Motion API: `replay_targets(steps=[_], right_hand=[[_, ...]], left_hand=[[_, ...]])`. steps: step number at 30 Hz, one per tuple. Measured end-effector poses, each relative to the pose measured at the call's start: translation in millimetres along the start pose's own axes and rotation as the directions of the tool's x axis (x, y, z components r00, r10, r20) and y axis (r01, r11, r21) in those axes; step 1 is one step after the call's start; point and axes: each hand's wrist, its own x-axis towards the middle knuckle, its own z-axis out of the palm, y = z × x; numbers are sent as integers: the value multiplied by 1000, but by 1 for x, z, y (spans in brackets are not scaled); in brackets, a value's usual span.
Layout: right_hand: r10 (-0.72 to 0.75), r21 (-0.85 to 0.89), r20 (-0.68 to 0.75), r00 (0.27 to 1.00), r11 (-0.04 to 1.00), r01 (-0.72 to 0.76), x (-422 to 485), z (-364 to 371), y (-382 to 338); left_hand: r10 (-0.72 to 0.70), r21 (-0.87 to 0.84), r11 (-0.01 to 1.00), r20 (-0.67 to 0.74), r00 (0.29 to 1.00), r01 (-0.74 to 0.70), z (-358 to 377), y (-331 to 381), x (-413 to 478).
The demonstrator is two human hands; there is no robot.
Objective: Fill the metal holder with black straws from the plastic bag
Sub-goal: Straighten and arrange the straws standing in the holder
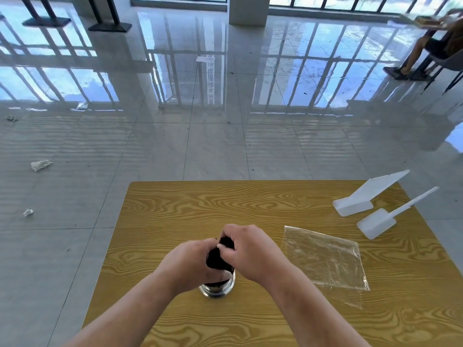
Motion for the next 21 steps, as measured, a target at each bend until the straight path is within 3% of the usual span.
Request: replay_targets(steps=[11, 21], right_hand=[[-46, 28, -52, 998, 998, 48, -1, -34, -19], [-2, 327, -170, 985, 943, 58, -4, -31, -10]], left_hand=[[75, -12, 997, -39, 996, -75, -7, 16, 1], [110, 23, 994, -72, 991, -108, -10, 15, 7]])
